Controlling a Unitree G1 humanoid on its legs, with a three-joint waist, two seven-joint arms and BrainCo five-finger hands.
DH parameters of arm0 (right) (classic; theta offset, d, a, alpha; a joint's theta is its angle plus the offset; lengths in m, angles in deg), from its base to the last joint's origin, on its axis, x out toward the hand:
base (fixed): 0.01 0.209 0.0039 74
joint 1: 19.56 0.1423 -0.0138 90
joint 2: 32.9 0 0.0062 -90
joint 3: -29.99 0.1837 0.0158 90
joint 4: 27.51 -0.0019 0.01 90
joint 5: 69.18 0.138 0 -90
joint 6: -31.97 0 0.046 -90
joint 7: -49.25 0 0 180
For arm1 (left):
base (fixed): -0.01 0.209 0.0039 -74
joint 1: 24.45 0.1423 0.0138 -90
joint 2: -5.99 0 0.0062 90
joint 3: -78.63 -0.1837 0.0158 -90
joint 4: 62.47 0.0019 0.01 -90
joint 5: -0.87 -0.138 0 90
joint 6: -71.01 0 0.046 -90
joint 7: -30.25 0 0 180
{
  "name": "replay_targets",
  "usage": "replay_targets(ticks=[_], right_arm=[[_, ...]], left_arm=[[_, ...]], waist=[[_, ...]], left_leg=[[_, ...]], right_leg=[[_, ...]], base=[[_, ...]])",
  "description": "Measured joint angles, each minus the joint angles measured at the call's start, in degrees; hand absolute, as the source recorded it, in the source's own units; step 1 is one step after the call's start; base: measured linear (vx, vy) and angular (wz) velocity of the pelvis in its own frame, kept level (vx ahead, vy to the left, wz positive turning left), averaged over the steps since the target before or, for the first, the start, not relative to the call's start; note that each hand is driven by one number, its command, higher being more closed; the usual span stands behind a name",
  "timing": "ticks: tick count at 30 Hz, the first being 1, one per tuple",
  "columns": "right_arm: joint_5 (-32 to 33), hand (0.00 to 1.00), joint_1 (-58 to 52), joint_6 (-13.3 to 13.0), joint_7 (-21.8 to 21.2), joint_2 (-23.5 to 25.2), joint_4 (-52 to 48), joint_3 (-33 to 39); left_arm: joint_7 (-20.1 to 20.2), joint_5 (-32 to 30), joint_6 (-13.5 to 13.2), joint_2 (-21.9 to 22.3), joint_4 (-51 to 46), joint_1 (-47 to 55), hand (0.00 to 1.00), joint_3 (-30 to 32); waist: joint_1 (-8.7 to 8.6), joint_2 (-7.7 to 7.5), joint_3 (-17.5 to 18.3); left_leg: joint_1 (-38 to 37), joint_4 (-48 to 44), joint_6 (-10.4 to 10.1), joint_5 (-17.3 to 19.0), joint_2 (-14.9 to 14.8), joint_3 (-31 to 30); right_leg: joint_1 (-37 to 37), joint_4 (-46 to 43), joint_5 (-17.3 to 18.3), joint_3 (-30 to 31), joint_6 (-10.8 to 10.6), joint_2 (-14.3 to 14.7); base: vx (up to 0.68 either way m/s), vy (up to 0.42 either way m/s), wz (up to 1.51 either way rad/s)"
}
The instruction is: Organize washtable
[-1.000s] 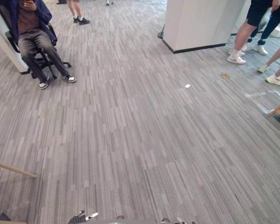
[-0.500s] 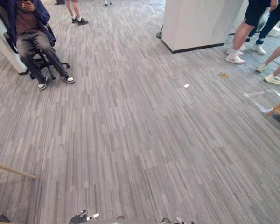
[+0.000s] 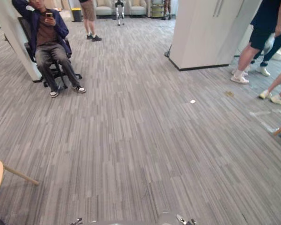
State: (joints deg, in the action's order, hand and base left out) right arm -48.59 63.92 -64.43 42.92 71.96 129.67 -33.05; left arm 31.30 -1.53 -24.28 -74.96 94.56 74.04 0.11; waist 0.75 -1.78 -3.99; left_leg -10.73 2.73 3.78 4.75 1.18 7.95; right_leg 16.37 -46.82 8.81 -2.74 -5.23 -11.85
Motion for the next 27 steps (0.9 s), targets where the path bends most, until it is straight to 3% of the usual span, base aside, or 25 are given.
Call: replay_targets(ticks=[4,5,6,7,9,12,17,21,23,24,25,27], right_arm=[[1.3,0.00,-0.1,-0.5,0.1,-0.3,-1.6,-4.2],[1.4,0.00,-0.1,-1.0,0.1,-0.3,-2.0,-5.3],[1.5,0.00,-0.3,-1.1,0.1,0.1,-2.6,-6.4],[1.7,0.00,-0.3,-1.1,0.0,0.1,-2.7,-6.3],[1.7,0.00,0.1,-1.5,0.2,-1.0,-3.1,-6.3],[1.3,0.00,1.3,-1.9,0.2,-1.2,-3.1,-7.4],[1.4,0.00,2.3,-2.1,0.2,-1.7,-1.6,-8.1],[1.4,0.00,2.1,-2.1,0.2,-0.5,-0.5,-10.0],[1.9,0.00,1.6,-2.1,0.2,1.0,-0.6,-10.1],[1.9,0.00,1.5,-2.1,0.2,1.0,-0.6,-10.3],[1.9,0.00,0.6,-2.1,0.1,0.1,-1.3,-12.1],[1.9,0.00,0.2,-2.2,0.1,-1.4,-2.2,-14.3]], left_arm=[[0.0,0.0,0.1,0.6,-1.0,0.0,0.00,2.3],[0.0,-0.3,0.1,0.6,-1.5,0.0,0.00,2.4],[0.0,-0.5,0.0,0.3,-1.6,0.0,0.00,2.8],[-0.1,-0.6,0.1,0.6,-1.5,-0.2,0.00,3.0],[-0.1,-0.5,-0.3,3.5,-1.9,-1.3,0.00,4.4],[-0.1,-0.5,-0.5,4.5,-2.3,-2.3,0.00,4.3],[0.0,-0.5,-1.0,5.9,-2.2,-5.3,0.00,0.2],[-0.4,-0.4,-1.4,4.5,-2.2,-5.5,0.00,-0.7],[-0.7,0.4,-1.4,2.9,-2.7,-4.8,0.00,-0.4],[-0.9,0.7,-1.4,2.9,-3.5,-4.6,0.00,-0.3],[-1.1,1.2,-1.7,3.8,-5.3,-4.4,0.00,0.8],[-1.1,2.5,-1.8,5.1,-6.0,-3.7,0.00,1.8]], waist=[[0.05,-0.02,-0.3],[0.06,-0.13,-0.2],[0.05,-0.82,0.1],[-0.03,-0.73,0.2],[0.24,2.25,0.1],[0.02,3.59,0.8],[-0.16,2.90,0.7],[-0.83,0.16,1.0],[-1.66,-1.63,0.8],[-1.37,-1.71,0.8],[-0.43,-0.35,0.4],[0.38,1.42,0.4]], left_leg=[[-0.2,-2.7,-2.4,3.2,-3.0,-0.6],[-0.2,-3.3,-4.0,3.9,-3.7,-0.6],[-0.3,-3.8,-5.7,5.2,-3.7,-0.9],[-0.5,-3.7,-6.1,5.6,-4.1,-1.2],[-1.3,-2.9,-7.4,5.6,-7.0,-1.2],[-2.0,-1.2,-10.4,3.5,-9.1,-1.2],[-1.6,-1.2,-10.8,1.3,-9.6,-1.6],[1.4,-4.9,-10.8,1.3,-9.0,-2.2],[6.9,-18.0,-12.5,2.5,-9.3,-3.2],[9.0,-24.0,-13.0,3.0,-9.5,-3.3],[14.8,-39.6,-13.0,2.6,-11.8,-4.2],[18.1,-49.4,-14.0,-0.5,-13.5,-6.5]], right_leg=[[0.1,13.1,0.7,-4.1,0.2,2.6],[-0.2,19.0,0.1,-3.9,0.3,3.6],[-1.7,26.8,-6.3,-3.2,0.7,3.9],[-1.8,26.4,-6.8,-3.4,1.3,4.2],[-2.4,25.0,-3.7,-6.1,3.0,6.7],[-3.2,24.2,-1.5,-8.5,5.0,8.0],[-4.7,25.4,-1.2,-10.0,5.4,8.0],[-5.5,28.3,-1.3,-10.0,4.9,7.9],[-9.2,33.0,-1.9,-9.2,4.7,8.1],[-10.4,33.6,-1.9,-8.8,4.8,8.4],[-13.0,34.0,-1.7,-8.5,5.2,9.5],[-14.9,33.2,-0.9,-7.9,5.7,11.4]], base=[[0.17,-0.138,0.10],[0.35,-0.279,0.05],[0.31,-0.246,0.09],[0.35,-0.280,0.27],[0.38,-0.237,0.26],[0.35,-0.216,0.20],[0.15,-0.060,0.22],[0.03,0.017,0.14],[0.05,-0.047,0.32],[0.03,-0.097,0.10],[0.00,-0.064,-0.15],[0.03,-0.021,-0.35]])
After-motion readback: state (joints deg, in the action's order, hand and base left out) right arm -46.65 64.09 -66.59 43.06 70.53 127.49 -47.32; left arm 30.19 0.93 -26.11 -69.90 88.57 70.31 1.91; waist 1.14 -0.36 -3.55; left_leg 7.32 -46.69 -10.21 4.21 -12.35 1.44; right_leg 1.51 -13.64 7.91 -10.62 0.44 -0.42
